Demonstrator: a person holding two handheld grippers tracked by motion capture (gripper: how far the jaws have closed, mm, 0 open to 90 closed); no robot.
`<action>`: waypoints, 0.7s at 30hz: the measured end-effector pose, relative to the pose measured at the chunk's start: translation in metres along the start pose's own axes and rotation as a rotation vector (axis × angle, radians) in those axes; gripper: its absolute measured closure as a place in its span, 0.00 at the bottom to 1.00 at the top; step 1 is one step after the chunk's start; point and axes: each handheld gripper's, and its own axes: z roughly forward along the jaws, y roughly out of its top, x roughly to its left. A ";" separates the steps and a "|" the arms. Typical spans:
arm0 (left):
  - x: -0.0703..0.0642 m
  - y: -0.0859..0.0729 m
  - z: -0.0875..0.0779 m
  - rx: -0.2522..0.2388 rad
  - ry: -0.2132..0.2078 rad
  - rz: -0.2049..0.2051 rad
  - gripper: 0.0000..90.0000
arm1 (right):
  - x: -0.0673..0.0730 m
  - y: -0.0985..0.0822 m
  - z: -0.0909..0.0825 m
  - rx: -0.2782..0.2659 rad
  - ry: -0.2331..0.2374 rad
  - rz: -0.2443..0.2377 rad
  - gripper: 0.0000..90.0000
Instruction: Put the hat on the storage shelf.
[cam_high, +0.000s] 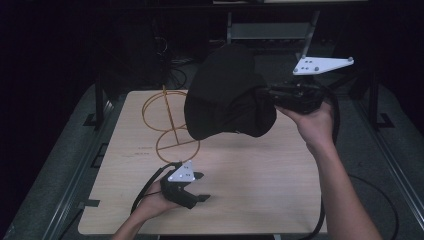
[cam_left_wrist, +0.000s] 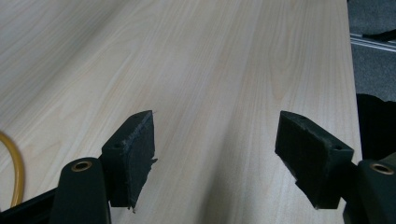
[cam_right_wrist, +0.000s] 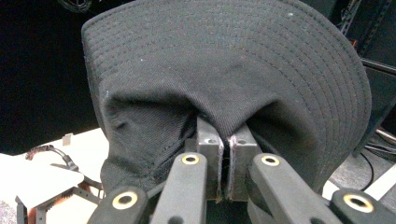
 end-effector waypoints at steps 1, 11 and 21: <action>0.000 0.000 0.000 0.000 -0.001 0.001 0.31 | 0.000 0.001 0.001 -0.001 0.002 -0.003 0.96; 0.001 -0.001 -0.001 -0.009 -0.007 -0.012 0.31 | -0.001 0.016 0.022 -0.001 0.033 -0.002 0.96; 0.001 -0.002 -0.001 -0.011 -0.003 -0.015 0.31 | -0.001 0.035 0.041 -0.003 0.060 -0.004 0.96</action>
